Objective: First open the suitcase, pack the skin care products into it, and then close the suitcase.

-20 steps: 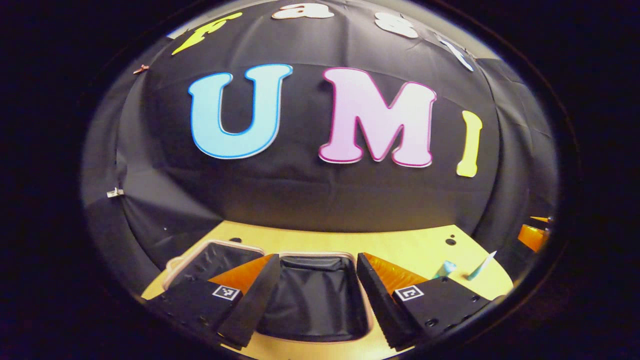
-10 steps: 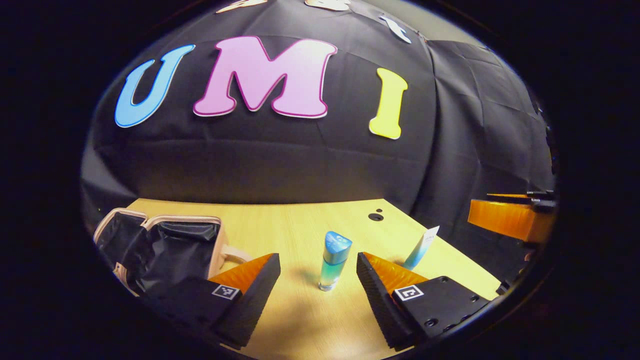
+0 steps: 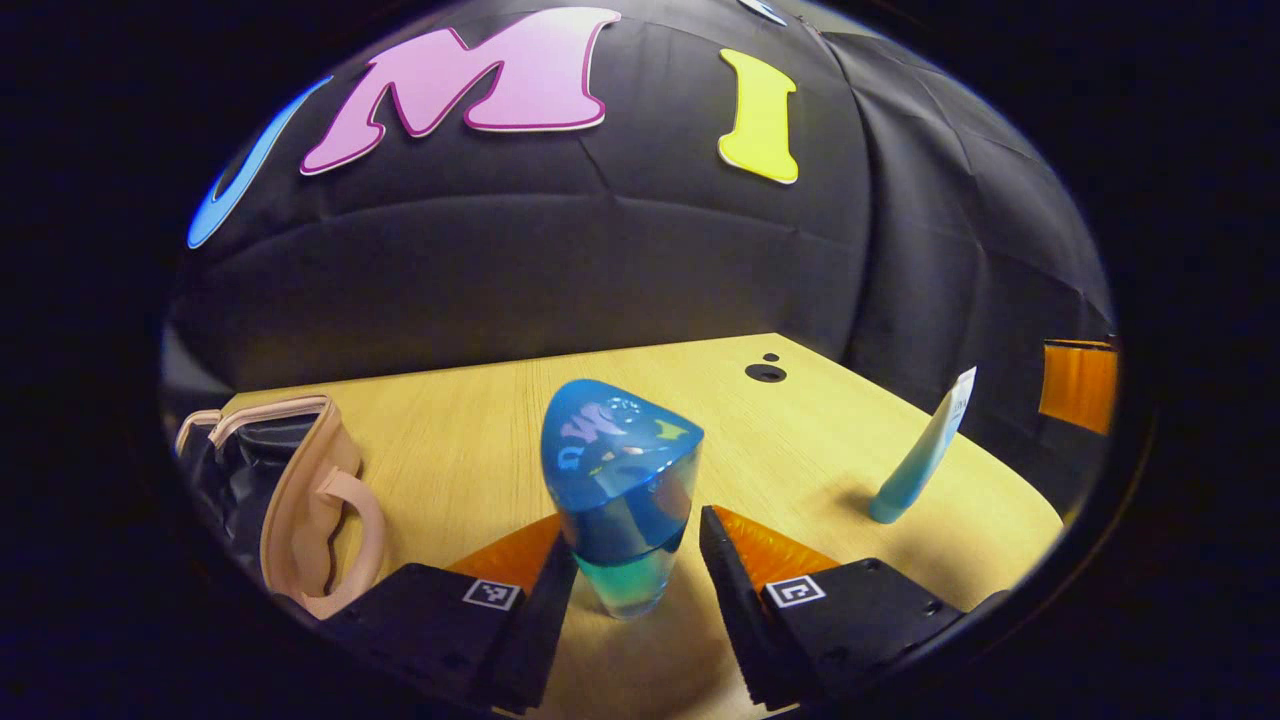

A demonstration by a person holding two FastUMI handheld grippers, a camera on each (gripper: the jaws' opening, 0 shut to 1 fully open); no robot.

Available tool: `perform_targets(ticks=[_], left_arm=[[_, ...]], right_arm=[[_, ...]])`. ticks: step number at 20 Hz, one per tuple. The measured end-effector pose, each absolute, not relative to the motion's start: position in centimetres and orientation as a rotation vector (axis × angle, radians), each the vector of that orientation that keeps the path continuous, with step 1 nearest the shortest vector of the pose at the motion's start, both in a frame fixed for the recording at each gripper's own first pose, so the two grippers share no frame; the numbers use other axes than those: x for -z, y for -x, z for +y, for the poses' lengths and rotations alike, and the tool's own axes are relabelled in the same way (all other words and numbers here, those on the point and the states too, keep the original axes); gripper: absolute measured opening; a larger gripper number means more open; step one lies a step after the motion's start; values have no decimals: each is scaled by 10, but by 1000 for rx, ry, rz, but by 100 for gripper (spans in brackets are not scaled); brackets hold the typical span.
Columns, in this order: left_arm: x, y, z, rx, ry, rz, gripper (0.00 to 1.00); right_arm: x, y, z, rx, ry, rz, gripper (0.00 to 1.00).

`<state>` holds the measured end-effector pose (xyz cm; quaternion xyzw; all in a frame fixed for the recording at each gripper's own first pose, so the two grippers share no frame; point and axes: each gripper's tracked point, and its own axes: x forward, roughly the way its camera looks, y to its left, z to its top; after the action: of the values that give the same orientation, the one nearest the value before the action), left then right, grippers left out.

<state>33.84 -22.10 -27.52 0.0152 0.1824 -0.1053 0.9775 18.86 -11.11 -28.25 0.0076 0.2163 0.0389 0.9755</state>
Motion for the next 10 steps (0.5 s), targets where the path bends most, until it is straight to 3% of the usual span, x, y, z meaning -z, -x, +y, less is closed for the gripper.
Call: perform_targets(ticks=[1, 4, 10], left_arm=[[280, -340, -219, 202, -33, 375, 73], [280, -342, -218, 192, -10, 376, 47], [279, -338, -218, 190, -7, 374, 44]], right_arm=[[291, -192, -110, -79, -6, 451, 96], [311, -200, -107, -71, 8, 483, 97], [346, -230, -108, -9, 29, 511, 97]])
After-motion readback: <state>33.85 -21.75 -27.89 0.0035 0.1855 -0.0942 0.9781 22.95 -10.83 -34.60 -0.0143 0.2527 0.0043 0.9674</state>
